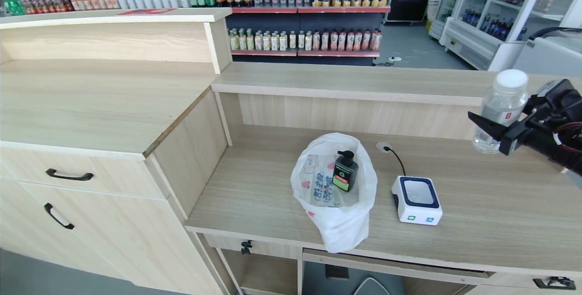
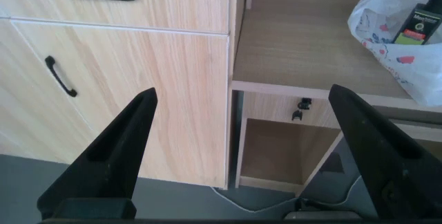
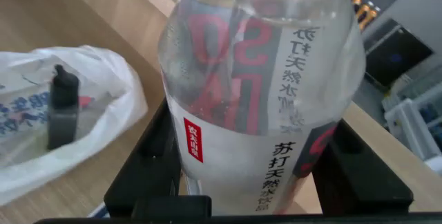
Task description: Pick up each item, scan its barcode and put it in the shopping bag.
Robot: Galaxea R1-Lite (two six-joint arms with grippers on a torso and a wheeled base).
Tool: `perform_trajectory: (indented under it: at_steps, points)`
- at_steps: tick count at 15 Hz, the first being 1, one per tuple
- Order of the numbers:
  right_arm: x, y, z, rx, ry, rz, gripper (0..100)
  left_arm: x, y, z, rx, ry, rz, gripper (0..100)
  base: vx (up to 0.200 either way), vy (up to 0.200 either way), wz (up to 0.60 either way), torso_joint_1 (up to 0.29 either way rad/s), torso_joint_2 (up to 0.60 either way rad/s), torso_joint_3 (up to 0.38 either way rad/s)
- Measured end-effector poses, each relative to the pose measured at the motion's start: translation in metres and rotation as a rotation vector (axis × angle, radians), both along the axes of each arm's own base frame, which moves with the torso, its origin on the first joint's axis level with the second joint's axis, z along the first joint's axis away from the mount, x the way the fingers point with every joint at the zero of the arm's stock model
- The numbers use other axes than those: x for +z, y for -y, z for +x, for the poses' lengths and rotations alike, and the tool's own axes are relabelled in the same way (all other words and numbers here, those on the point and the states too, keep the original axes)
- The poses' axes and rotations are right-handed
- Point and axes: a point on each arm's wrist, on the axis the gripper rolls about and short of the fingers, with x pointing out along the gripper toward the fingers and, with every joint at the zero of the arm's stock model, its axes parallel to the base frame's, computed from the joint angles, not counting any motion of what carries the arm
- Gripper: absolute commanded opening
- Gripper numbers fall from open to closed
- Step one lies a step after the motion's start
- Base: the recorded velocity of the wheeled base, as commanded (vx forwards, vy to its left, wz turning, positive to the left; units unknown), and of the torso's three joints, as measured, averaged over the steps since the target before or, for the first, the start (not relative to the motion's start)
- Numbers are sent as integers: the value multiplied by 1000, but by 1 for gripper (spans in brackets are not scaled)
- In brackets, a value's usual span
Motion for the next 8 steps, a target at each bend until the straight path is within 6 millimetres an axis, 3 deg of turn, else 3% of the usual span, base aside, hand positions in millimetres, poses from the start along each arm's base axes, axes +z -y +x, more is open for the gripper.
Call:
perform_trajectory:
  at_steps: [2,5,8]
  points:
    - [4,-23,-1,54,15,2,0,0,0,0,0,0,0,100,0,0,600,10,2,5]
    - [2,-56,-3,144,-23,58,0,0,0,0,0,0,0,100,0,0,0,0,0,0]
    - [-15,-77,3,231,-169,212,0,0,0,0,0,0,0,100,0,0,0,0,0,0]
